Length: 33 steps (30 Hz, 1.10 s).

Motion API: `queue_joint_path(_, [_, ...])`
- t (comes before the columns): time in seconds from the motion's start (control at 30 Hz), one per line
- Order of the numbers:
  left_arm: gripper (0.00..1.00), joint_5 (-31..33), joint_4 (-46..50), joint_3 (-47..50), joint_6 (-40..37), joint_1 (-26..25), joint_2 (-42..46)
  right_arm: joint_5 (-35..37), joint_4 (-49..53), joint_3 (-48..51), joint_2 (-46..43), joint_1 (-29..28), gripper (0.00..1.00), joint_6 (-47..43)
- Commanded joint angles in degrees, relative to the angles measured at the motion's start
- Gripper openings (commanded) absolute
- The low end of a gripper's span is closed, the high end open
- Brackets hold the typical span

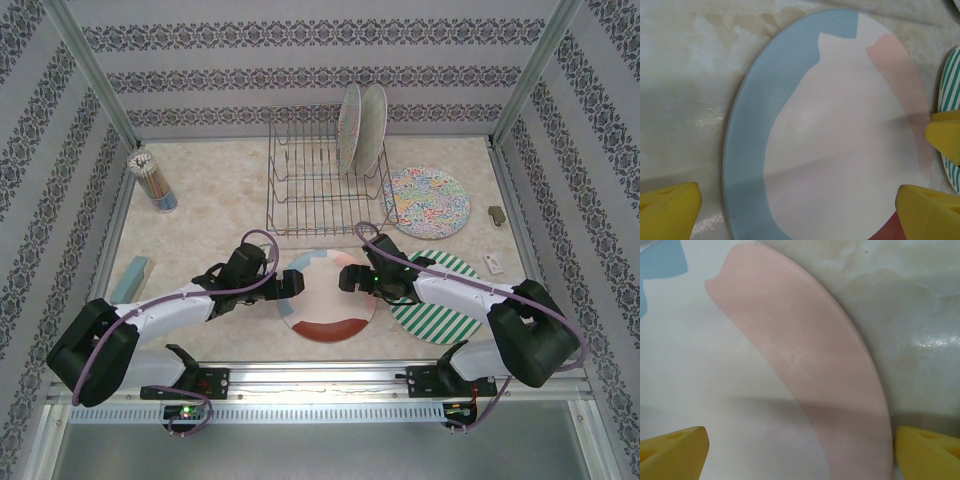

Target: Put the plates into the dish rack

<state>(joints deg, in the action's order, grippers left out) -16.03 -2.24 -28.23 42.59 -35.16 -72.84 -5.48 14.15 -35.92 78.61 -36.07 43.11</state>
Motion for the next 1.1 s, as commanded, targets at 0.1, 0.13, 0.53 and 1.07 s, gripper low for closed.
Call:
queue_joint_path(0.1, [1.0,0.01,-4.85,1.06,2.05,-2.14,-2.41,-0.41,-0.71,1.1,0.36,0.74,0.95,-0.4])
queue_joint_path(0.13, [1.0,0.12,-5.11,1.12,2.16,-2.4,-2.6,-0.48,-0.71,1.16,0.3,0.71,0.95,-0.32])
queue_joint_path(0.53, [1.0,1.17,-6.37,1.43,2.46,-3.73,-4.55,-1.03,-1.62,2.52,-0.67,0.6,0.95,0.65])
queue_joint_path(1.07, [1.0,1.43,-8.82,0.65,3.75,-5.56,-7.45,-4.07,-2.74,2.45,-2.73,0.51,0.94,1.0])
